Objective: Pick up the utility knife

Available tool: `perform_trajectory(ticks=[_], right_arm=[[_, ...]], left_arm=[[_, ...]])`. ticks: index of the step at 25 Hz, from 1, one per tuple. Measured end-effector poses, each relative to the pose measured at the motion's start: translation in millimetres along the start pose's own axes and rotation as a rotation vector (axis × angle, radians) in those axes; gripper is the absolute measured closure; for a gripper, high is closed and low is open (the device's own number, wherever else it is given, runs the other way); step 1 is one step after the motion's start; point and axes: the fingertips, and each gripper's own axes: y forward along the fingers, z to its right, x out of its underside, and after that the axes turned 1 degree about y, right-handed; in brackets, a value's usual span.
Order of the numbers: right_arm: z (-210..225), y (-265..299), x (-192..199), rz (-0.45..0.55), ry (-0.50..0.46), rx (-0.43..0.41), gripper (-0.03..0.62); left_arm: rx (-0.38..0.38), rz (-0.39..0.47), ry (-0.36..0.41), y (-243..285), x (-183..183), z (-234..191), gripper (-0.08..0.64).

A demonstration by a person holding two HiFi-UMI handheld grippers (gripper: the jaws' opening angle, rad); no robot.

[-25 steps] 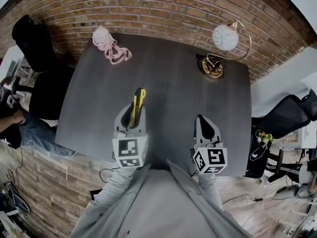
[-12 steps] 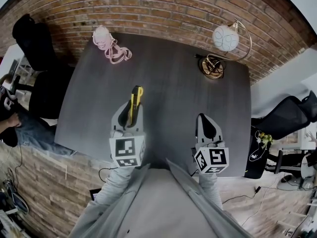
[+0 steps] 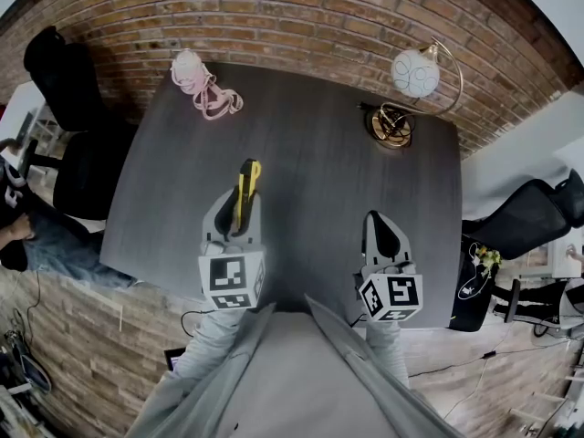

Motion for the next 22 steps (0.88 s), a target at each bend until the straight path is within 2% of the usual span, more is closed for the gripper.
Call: perform_trajectory(ticks=[22], right_arm=[[-3.6, 0.0, 1.5, -0.008, -0.011, -0.012, 0.575]], left_arm=[[-0.008, 0.003, -0.015, -5.2, 0.9, -4.7, 0.437]])
